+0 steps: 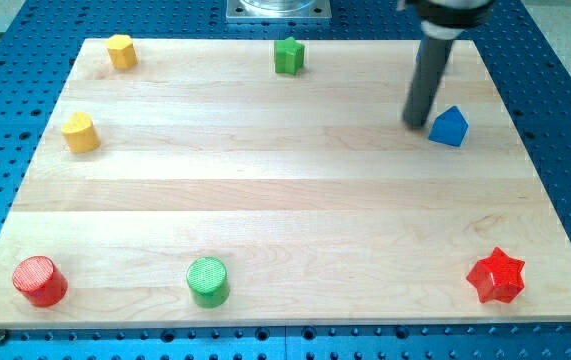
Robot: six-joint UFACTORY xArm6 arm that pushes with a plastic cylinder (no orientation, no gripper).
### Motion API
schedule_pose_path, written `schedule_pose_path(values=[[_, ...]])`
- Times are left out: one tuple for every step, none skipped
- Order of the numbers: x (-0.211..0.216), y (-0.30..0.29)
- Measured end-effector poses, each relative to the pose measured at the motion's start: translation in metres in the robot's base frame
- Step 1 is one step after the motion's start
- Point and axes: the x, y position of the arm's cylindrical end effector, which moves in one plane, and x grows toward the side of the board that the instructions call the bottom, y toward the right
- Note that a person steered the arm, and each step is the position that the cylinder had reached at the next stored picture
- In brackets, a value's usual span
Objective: Place the cube in between the yellow blocks
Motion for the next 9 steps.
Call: schedule_pose_path(values=[[-0.042,0.053],[-0.083,0.089],[-0.091,0.090],[-0.105,0.089],[-0.115,0.082],[-0.100,0.026],[-0.113,0.052],[-0.123,0.022],[-0.115,-0.011]])
